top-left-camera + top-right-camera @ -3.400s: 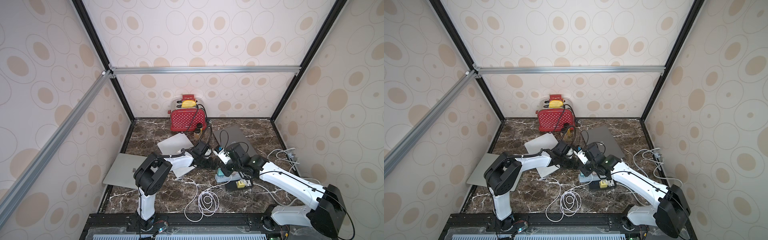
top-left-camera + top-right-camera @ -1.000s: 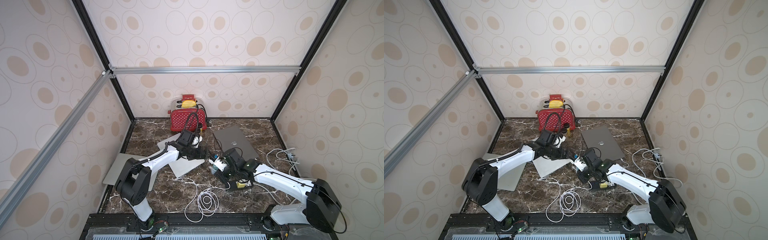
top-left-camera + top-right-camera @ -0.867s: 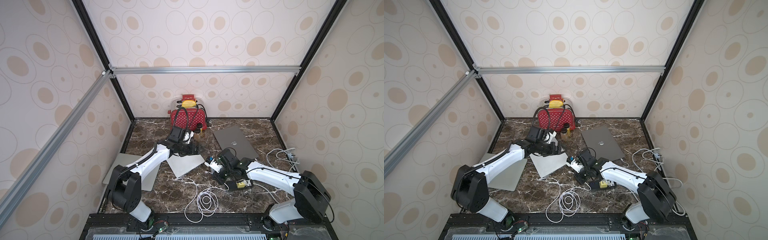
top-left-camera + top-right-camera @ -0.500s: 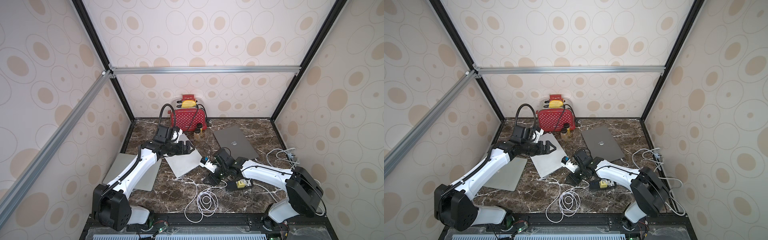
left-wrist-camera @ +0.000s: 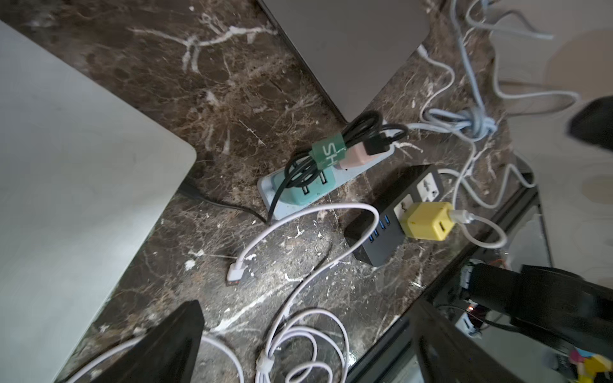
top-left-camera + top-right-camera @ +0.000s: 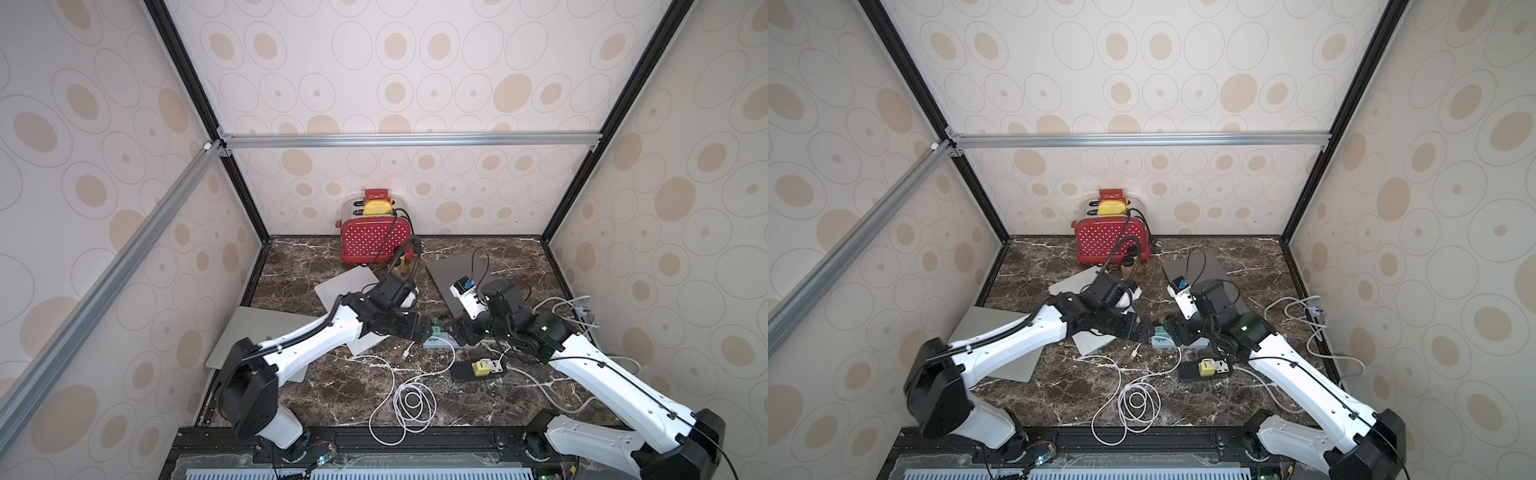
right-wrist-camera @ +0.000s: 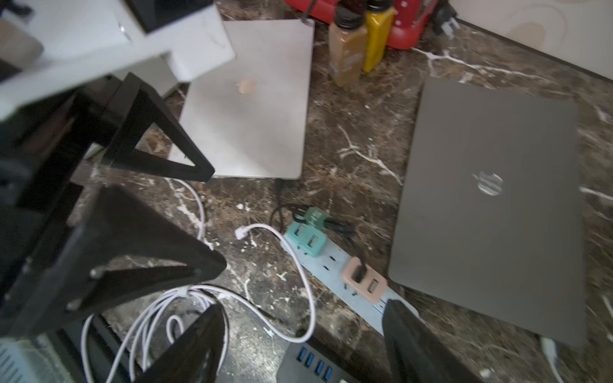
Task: Unplug the laptop charger
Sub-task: Remove the plug from the socket.
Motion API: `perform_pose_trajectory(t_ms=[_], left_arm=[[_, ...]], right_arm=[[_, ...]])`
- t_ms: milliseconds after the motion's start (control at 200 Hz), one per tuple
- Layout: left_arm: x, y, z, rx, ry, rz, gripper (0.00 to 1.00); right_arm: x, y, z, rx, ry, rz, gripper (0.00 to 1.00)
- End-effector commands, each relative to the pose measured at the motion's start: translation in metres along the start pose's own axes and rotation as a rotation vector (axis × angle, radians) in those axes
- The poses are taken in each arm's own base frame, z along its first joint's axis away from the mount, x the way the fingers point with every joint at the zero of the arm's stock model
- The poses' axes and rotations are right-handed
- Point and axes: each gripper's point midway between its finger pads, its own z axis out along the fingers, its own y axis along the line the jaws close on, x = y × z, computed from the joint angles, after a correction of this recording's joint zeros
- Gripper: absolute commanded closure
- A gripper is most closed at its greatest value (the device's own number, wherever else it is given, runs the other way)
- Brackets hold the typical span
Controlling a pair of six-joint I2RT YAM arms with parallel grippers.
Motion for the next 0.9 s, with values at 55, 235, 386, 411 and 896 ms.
perform_pose_trajectory(t_ms=[55, 235, 386, 411, 896], left_arm=[[-0.02, -0.008, 0.017, -0.088, -0.031, -0.02, 0.04], [-0.019, -0.026, 0.037, -0.043, 0.0, -0.034, 0.07], [-0.018, -0.025, 0.048, -0.063, 0.005, -0.052, 0.11], [-0.018, -0.025, 0.048, -0.065, 0.004, -0.058, 0.13], [-0.016, -0.031, 0.021, -0.168, -0.045, -0.03, 0.33]], right_arm=[[0.059, -0.027, 0.032, 0.103, 0.196, 0.066, 0.23], [0.079, -0.043, 0.054, 0.066, 0.174, 0.216, 0.24], [0.077, -0.032, 0.069, -0.053, 0.06, 0.246, 0.25], [0.075, -0.031, 0.071, -0.067, 0.03, 0.258, 0.26], [0.075, -0.042, 0.084, -0.025, -0.071, 0.267, 0.31]])
